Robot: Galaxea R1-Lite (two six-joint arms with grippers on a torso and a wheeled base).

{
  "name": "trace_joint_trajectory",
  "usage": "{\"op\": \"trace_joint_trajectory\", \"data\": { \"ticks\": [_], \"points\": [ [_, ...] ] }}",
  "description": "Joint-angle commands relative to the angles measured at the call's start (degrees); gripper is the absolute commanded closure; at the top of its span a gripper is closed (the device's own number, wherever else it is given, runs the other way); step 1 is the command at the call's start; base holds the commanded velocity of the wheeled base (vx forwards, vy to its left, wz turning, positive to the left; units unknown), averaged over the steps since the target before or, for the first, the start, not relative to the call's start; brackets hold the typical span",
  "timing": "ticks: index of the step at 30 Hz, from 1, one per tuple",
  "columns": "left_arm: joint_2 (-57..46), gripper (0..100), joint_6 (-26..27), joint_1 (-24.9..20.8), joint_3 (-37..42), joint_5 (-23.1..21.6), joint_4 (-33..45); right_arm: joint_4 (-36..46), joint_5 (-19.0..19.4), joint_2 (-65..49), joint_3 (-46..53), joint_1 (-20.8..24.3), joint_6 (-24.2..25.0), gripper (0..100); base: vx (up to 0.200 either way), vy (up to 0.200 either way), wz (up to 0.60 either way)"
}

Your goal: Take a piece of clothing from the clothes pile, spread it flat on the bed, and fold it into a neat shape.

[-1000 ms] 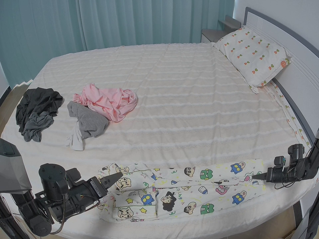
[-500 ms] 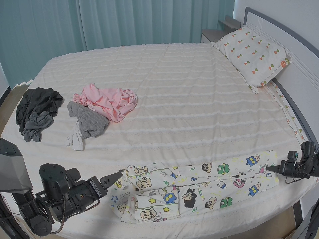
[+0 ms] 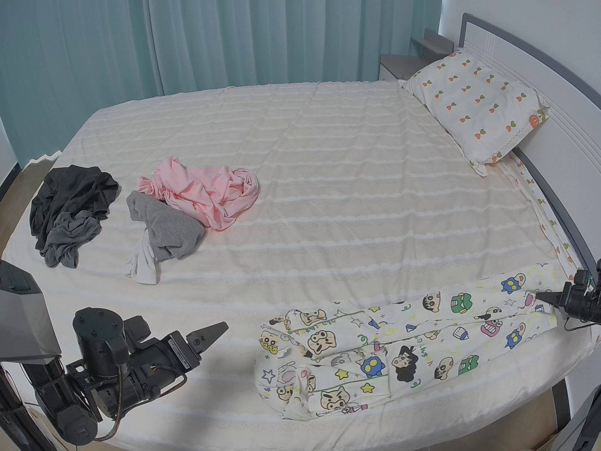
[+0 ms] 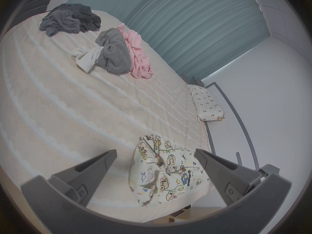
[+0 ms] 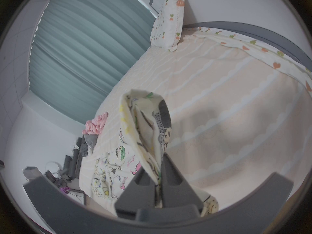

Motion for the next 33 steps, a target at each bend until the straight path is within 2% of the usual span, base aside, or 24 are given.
{"op": "trace_joint_trajectory", "data": {
  "ticks": [1,4,7,17,19,20,21,25,33],
  "points": [
    [0.4,0,0.0,0.1,1.0,0.0,0.0,9.0,3.4,-1.7,-7.4,-3.9,-0.1,100,0.0,0.0,0.0],
    [0.3,0,0.0,0.1,1.0,0.0,0.0,12.2,4.7,-3.4,-7.5,-3.5,-0.3,100,0.0,0.0,0.0],
    [0.4,0,0.0,0.1,1.0,0.0,0.0,12.8,6.2,-5.8,-5.1,-1.0,-0.3,100,0.0,0.0,0.0],
    [0.6,0,0.0,0.1,1.0,0.0,0.0,12.7,5.2,-15.8,5.8,14.8,-0.6,100,0.0,0.0,0.0],
    [0.7,0,0.0,0.1,1.0,0.0,0.0,12.8,3.3,-18.1,7.6,19.8,-0.5,100,0.0,0.0,0.0],
    [0.7,0,0.0,0.1,1.0,0.0,0.0,12.7,1.6,-19.5,8.8,23.7,-0.5,100,0.0,0.0,0.0],
    [0.7,0,0.0,0.1,1.0,0.0,0.0,12.7,1.2,-19.7,9.1,24.4,-0.4,100,0.0,0.0,0.0],
    [0.7,0,0.0,0.1,1.0,0.0,0.0,12.4,-2.9,-21.1,10.6,35.3,-0.1,100,0.0,0.0,0.0],
    [0.8,0,0.0,0.1,1.0,0.0,0.0,12.2,-7.4,-19.5,7.8,50.6,4.5,100,0.0,0.0,0.0]
  ]
}}
